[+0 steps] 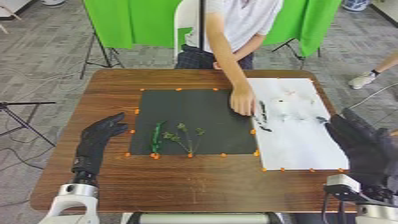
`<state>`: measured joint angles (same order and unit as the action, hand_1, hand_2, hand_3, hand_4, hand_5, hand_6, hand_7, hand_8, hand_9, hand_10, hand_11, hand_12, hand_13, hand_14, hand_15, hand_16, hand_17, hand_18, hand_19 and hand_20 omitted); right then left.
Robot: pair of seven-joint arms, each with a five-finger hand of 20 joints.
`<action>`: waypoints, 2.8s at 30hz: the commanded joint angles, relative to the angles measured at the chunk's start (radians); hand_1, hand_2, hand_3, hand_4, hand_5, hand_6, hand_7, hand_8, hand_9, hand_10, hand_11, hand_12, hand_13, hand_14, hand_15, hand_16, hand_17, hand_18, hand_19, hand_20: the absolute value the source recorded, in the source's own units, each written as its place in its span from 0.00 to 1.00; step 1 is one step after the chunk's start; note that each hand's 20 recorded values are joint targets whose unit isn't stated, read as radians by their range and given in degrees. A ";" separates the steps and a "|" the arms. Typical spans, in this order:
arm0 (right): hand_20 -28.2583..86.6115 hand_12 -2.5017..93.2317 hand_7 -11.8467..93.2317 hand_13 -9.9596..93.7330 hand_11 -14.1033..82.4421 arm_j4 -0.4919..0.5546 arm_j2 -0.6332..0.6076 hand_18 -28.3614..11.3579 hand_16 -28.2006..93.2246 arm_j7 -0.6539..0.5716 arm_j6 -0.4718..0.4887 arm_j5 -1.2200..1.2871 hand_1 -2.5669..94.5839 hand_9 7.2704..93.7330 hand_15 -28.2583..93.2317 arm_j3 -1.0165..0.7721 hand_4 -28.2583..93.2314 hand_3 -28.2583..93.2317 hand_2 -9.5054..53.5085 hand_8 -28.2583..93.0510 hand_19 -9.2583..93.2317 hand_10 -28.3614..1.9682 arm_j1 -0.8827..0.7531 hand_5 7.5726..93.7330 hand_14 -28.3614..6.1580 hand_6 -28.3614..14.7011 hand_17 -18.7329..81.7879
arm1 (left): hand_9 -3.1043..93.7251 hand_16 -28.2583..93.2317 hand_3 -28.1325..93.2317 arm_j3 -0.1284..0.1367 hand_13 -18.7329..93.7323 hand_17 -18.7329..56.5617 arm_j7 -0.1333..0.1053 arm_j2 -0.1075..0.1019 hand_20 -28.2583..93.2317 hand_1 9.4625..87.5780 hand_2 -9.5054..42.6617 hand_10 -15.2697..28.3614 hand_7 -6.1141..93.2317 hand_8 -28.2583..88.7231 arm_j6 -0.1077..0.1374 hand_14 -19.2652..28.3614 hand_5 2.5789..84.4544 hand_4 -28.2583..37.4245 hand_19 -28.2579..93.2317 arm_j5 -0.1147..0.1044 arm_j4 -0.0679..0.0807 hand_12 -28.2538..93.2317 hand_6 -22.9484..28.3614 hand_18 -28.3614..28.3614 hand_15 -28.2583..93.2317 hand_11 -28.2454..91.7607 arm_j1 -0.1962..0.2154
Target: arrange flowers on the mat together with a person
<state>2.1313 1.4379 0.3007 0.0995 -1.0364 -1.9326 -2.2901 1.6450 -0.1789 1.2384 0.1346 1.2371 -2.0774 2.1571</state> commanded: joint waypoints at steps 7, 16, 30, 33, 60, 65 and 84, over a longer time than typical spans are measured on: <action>0.42 0.10 0.20 0.33 0.17 -0.002 0.002 0.31 0.22 0.026 0.016 -0.003 0.08 0.31 0.31 0.018 0.05 0.83 0.11 0.15 0.10 0.49 -0.011 0.29 0.44 0.72 0.34 | 0.56 0.22 0.77 -0.001 0.52 0.36 0.003 0.008 0.37 0.22 0.25 0.70 0.21 0.19 0.005 0.79 0.58 0.12 0.31 -0.003 0.005 0.35 0.52 0.71 0.41 0.43 0.007; 0.42 0.10 0.20 0.34 0.17 -0.004 -0.001 0.33 0.24 0.021 0.019 -0.006 0.07 0.32 0.31 0.024 0.06 0.84 0.11 0.16 0.10 0.49 -0.008 0.31 0.45 0.68 0.34 | 0.56 0.22 0.77 0.000 0.52 0.36 -0.001 0.009 0.37 0.22 0.25 0.70 0.21 0.19 0.011 0.79 0.58 0.12 0.32 -0.004 0.002 0.35 0.52 0.71 0.41 0.43 0.014; 0.43 0.11 0.20 0.36 0.18 0.000 -0.018 0.33 0.26 0.017 -0.022 -0.019 0.08 0.33 0.31 0.049 0.06 0.84 0.08 0.16 0.10 0.49 0.007 0.33 0.45 0.67 0.35 | 0.56 0.22 0.77 0.002 0.52 0.36 0.001 0.008 0.37 0.22 0.25 0.70 0.21 0.19 0.007 0.79 0.58 0.12 0.32 -0.004 0.003 0.35 0.52 0.71 0.41 0.43 0.008; 0.43 0.11 0.20 0.36 0.18 0.000 -0.036 0.34 0.27 0.012 -0.066 -0.033 0.09 0.33 0.31 0.077 0.06 0.85 0.08 0.16 0.10 0.48 0.035 0.34 0.46 0.66 0.35 | 0.56 0.22 0.77 0.003 0.52 0.36 0.002 0.008 0.37 0.22 0.25 0.71 0.21 0.19 0.007 0.79 0.58 0.12 0.32 -0.004 0.004 0.35 0.52 0.71 0.42 0.43 0.008; 0.58 0.22 0.16 0.84 0.24 0.062 -0.467 0.27 0.41 -0.684 0.358 -1.155 0.31 0.64 0.50 0.212 0.11 0.69 0.00 0.18 0.79 0.29 0.539 0.47 0.46 0.54 0.66 | 0.56 0.22 0.77 0.003 0.52 0.36 0.007 -0.006 0.37 0.22 0.25 0.70 0.20 0.19 0.014 0.79 0.58 0.12 0.31 -0.002 -0.002 0.35 0.52 0.71 0.41 0.43 0.008; 0.56 0.23 0.16 0.91 0.27 -0.013 -0.508 0.35 0.43 -0.724 0.396 -1.252 0.35 0.71 0.53 0.345 0.11 0.68 0.00 0.18 0.85 0.33 0.656 0.50 0.56 0.55 0.72 | 0.56 0.22 0.77 0.004 0.52 0.36 0.008 -0.008 0.37 0.22 0.25 0.70 0.20 0.19 0.017 0.79 0.58 0.12 0.32 -0.004 -0.003 0.35 0.52 0.71 0.41 0.43 0.010; 0.47 0.23 0.22 1.00 0.32 -0.259 -0.535 0.47 0.45 -0.745 0.445 -1.356 0.45 0.88 0.58 0.634 0.05 0.73 0.00 0.16 0.99 0.50 0.868 0.61 0.73 0.66 0.81 | 0.56 0.22 0.77 -0.001 0.52 0.36 0.006 -0.008 0.37 0.23 0.25 0.70 0.20 0.19 0.017 0.79 0.58 0.12 0.31 -0.005 0.000 0.35 0.52 0.71 0.41 0.43 0.002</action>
<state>1.9260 0.9035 -0.4335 0.5378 -2.3368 -1.3624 -1.4696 1.6466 -0.1783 1.2281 0.1419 1.2359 -2.0787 2.1553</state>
